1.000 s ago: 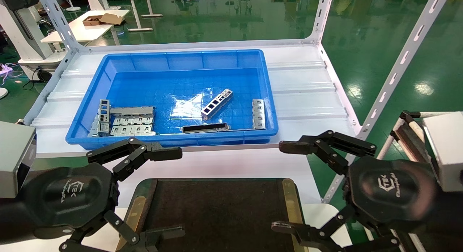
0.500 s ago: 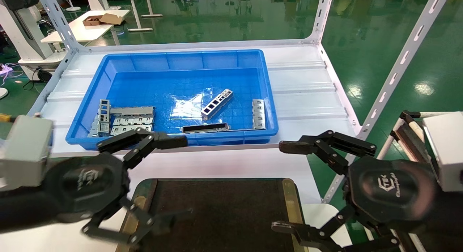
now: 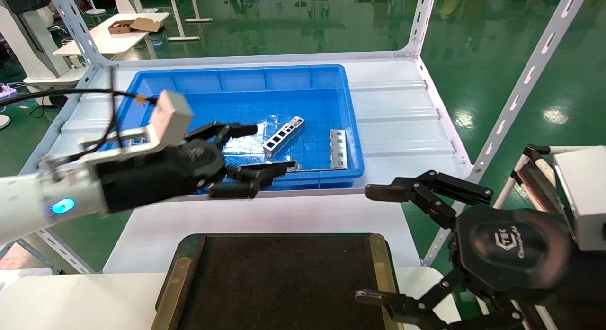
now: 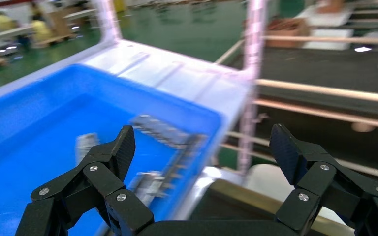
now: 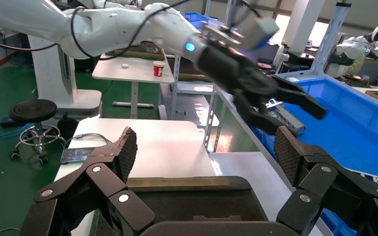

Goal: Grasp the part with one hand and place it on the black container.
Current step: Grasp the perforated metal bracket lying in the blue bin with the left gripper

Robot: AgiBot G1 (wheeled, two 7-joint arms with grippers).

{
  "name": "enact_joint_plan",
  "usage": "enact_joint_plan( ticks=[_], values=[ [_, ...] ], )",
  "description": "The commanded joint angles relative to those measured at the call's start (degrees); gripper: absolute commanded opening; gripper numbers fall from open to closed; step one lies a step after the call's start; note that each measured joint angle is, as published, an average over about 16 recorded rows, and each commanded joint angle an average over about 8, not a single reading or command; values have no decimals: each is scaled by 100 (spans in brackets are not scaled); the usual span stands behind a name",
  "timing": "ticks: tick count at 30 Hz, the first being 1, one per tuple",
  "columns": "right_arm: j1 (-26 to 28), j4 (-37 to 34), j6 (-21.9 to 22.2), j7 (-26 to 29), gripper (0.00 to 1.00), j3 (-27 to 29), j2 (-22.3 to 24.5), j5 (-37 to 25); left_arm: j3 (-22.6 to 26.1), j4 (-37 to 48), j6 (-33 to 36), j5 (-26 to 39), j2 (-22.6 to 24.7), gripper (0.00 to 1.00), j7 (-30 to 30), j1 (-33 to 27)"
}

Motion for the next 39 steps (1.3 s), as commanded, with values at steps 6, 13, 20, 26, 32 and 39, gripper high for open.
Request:
enact_joint_plan(
  ticks=[6,13,20,26,32,39],
  values=[
    [0,0,0,0,100,0,0,0,334,1064,-814,715,831,100,-11,-564],
    [0,0,0,0,100,-1,0,0,526,2439,-1571,1153,1727,100,264,-1091],
    [0,0,0,0,33,-1,0,1,574,3627,-2087,1306,2359,32,739,-1459],
    [0,0,0,-1,0,-1,0,1,553,4207,-2224,1191,2556,0,1081,-1619],
    [0,0,1,-1,0,-2,1,1,585,4473,-2219,1028,2587,0,1279,-1678],
    [1,0,1,-1,0,-2,1,1,643,4684,-2193,872,2584,0,1383,-1708]
  ],
)
